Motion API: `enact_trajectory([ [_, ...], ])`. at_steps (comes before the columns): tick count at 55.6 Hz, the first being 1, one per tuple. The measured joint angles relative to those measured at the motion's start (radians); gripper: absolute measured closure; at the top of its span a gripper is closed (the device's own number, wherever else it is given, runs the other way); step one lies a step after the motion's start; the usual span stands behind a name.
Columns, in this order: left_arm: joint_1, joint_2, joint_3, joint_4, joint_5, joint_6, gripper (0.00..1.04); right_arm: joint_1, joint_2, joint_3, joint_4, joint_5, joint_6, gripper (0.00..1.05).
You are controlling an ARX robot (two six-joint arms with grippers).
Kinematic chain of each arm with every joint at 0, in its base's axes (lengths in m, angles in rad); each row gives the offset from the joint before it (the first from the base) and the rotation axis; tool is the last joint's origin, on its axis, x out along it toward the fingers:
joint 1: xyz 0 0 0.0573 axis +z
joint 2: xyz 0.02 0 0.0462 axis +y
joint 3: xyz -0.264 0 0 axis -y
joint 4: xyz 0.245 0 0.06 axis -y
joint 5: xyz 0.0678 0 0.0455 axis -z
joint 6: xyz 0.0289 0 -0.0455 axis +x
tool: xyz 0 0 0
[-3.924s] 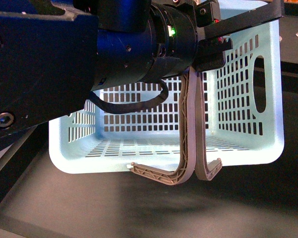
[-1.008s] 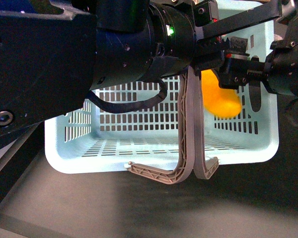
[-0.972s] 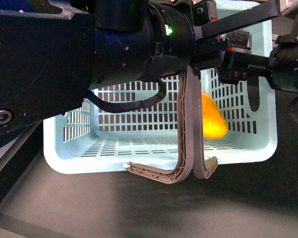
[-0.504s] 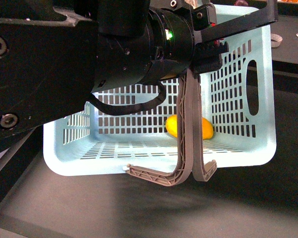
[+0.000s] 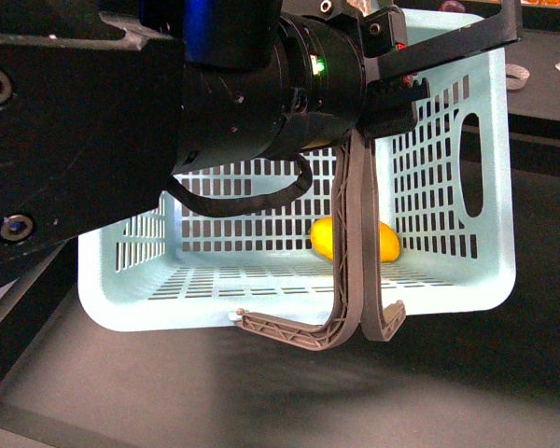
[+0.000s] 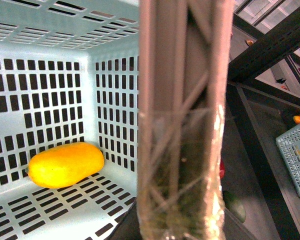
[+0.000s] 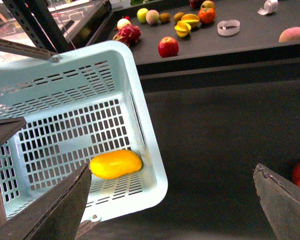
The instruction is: Pick mango with right arm and hold basket with left
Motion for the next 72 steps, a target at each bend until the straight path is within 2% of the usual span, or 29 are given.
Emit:
enact_trajectory([
  [14, 0.000, 0.000, 0.000, 0.000, -0.001, 0.000, 0.99, 0.002, -0.006, 0.000, -0.003, 0.002, 0.000, 0.08],
  [16, 0.000, 0.000, 0.000, 0.000, -0.001, 0.000, 0.99, -0.009, -0.014, -0.013, 0.033, -0.021, -0.014, 0.10],
  [18, 0.000, 0.000, 0.000, 0.000, -0.001, 0.000, 0.99, -0.045, -0.029, -0.061, 0.158, -0.083, -0.072, 0.16],
  [21, 0.000, 0.000, 0.000, 0.000, 0.000, 0.000, 0.99, -0.071, -0.049, -0.103, 0.263, -0.106, -0.132, 0.24],
  [23, 0.000, 0.000, 0.000, 0.000, 0.000, 0.000, 0.99, -0.087, -0.073, -0.126, 0.330, -0.105, -0.190, 0.32],
  [32, 0.000, 0.000, 0.000, 0.000, -0.002, 0.002, 0.99, -0.092, -0.120, -0.163, 0.362, -0.112, -0.257, 0.57],
  [48, 0.000, 0.000, 0.000, 0.000, -0.002, 0.001, 0.99, -0.092, -0.214, -0.163, 0.270, -0.112, -0.284, 1.04],
  [67, 0.000, 0.000, 0.000, 0.000, -0.001, 0.001, 0.99, -0.093, -0.295, -0.163, 0.187, -0.112, -0.283, 1.03],
  [72, 0.000, 0.000, 0.000, 0.000, 0.000, 0.000, 0.99, -0.092, -0.401, -0.162, 0.044, -0.114, -0.283, 1.03],
])
